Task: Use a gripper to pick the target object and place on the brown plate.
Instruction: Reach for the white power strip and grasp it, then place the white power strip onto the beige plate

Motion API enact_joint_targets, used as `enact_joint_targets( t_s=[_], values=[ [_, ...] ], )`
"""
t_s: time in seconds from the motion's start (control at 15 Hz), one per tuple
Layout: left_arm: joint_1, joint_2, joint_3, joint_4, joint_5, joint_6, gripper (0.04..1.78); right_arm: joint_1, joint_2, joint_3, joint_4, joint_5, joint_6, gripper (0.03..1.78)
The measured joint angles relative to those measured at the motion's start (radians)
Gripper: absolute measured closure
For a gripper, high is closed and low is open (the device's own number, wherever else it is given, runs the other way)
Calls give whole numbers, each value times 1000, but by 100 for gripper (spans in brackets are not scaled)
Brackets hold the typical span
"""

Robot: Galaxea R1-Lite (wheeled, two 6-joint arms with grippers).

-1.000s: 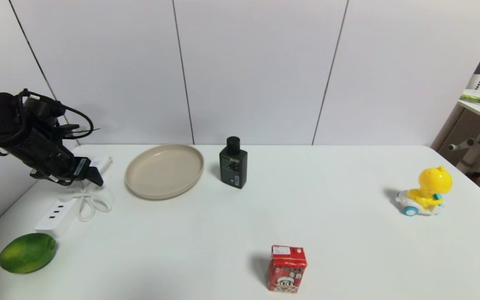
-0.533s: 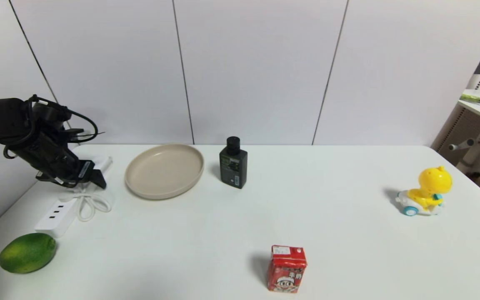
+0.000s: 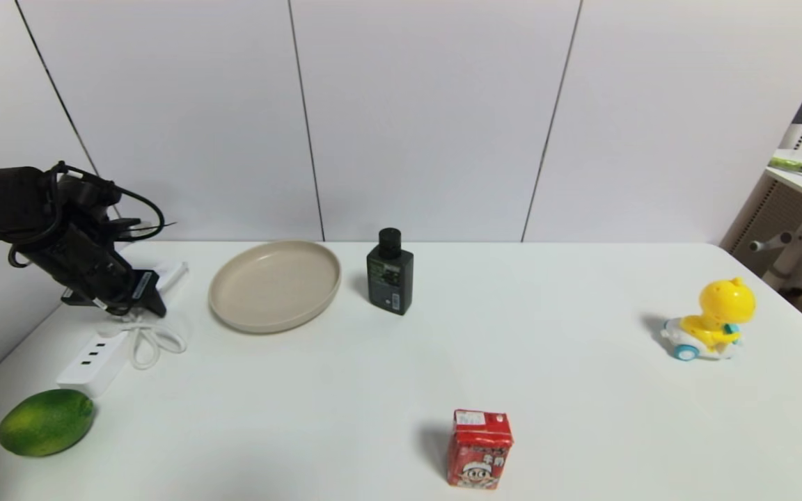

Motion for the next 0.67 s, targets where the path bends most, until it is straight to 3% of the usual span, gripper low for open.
enact_joint_targets(
  t_s=[0.2,0.67],
  values=[
    [3,4,2,0,-1,3,96,0,0,0,0,0,0,11],
    [6,10,-8,3,-1,18,96,0,0,0,0,0,0,11]
  ],
)
